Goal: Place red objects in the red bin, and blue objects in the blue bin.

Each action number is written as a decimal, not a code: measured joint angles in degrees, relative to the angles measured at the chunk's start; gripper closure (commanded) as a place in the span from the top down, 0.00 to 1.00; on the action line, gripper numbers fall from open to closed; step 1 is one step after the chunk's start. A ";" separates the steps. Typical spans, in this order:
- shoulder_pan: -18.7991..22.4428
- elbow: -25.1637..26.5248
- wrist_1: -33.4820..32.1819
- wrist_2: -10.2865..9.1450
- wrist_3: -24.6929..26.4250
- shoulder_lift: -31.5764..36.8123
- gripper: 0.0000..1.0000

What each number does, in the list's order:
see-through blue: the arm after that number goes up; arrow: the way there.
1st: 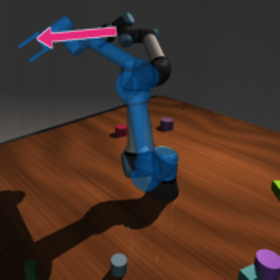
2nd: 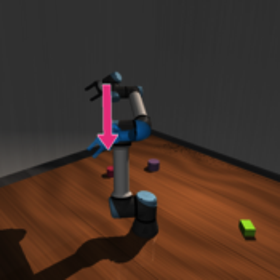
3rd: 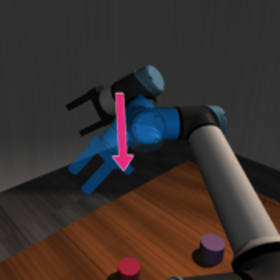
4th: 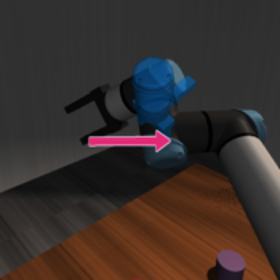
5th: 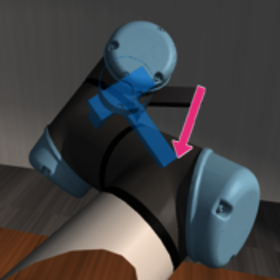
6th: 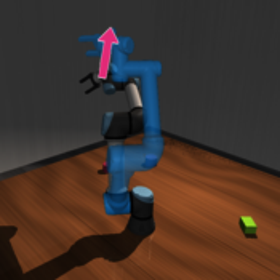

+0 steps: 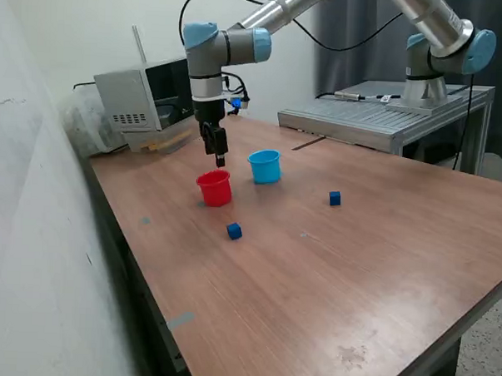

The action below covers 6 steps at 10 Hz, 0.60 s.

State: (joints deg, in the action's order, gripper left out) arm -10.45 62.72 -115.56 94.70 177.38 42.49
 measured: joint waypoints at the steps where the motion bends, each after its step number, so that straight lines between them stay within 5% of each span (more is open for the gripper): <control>1: 1.84 0.06 1.78 0.18 0.05 0.61 1.00; 6: 10.21 0.06 4.24 -0.92 0.63 1.63 1.00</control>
State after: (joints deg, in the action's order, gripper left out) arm -0.24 62.79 -111.32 93.79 178.01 44.12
